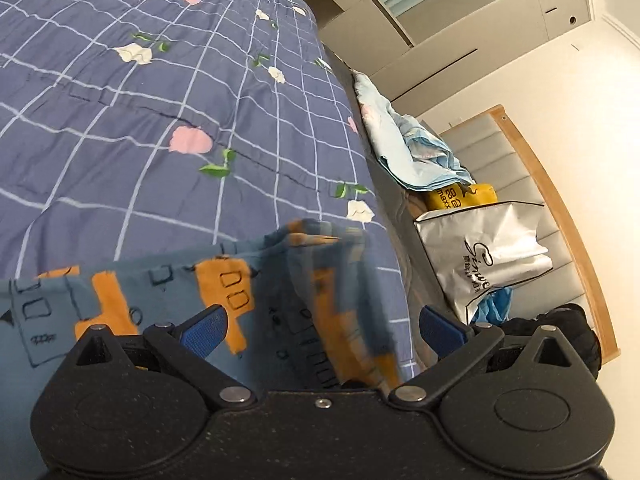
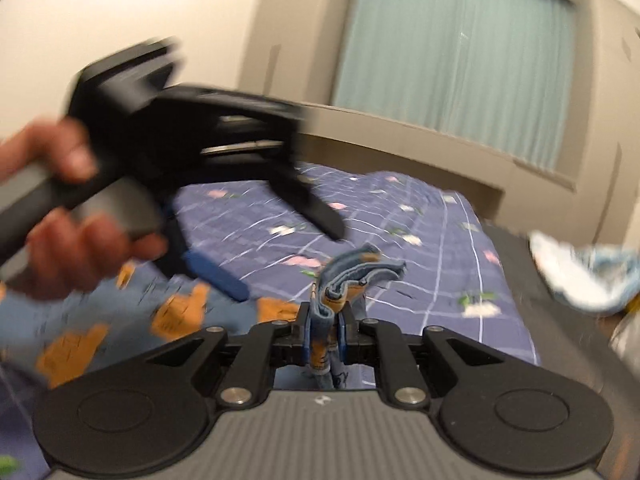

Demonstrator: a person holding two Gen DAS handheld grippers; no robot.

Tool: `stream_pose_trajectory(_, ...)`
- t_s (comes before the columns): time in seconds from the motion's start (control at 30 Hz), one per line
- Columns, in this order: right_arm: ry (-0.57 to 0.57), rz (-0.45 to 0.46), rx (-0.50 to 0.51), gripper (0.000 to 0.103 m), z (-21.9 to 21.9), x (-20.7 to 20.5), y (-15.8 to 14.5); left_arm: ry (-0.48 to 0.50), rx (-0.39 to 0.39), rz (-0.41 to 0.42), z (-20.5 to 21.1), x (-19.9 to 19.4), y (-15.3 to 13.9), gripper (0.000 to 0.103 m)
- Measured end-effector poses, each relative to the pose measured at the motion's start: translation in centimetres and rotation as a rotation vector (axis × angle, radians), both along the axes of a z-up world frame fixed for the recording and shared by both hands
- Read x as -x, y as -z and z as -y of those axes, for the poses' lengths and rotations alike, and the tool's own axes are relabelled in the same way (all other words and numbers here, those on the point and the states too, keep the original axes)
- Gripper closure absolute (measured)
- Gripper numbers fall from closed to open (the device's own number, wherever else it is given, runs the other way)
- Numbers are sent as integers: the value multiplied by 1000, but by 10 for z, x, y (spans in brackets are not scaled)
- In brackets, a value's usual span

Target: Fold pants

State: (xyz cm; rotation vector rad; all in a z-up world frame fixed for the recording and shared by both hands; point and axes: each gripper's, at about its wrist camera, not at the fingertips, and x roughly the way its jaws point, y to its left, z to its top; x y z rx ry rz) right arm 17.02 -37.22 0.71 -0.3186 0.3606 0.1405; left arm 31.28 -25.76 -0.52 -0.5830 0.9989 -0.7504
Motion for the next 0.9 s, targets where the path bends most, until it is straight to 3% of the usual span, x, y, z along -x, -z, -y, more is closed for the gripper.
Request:
stream_pose_trajectory(0.1,-39,-10,55,90,-20,5,7,-20,2,-20,-8,6,7,4)
stream_pose_trajectory(0.2,-52,-25,75,90,-33,6,14,-55,-26,-42,-19,8,14,22)
stream_pose_trajectory(0.27,-62,-37,80,90,-41,8,18,-75,-67,-60,-24,9,20,51)
stream_pose_trajectory(0.3,-63,-45,81,90,-45,8,20,-82,-90,-70,-26,10,24,59)
stream_pose_trajectory(0.37,-63,-57,79,90,-50,6,22,-92,-105,-81,-31,10,29,85)
stream_pose_trajectory(0.6,-67,-60,65,90,-62,13,20,-138,-132,-5,-52,26,9,89)
stream_pose_trajectory(0.73,-93,-51,38,90,-75,21,11,-153,-191,67,-70,43,-10,89)
stream_pose_trajectory(0.9,-134,-66,1,90,-96,29,6,-188,-222,82,-101,58,-14,89)
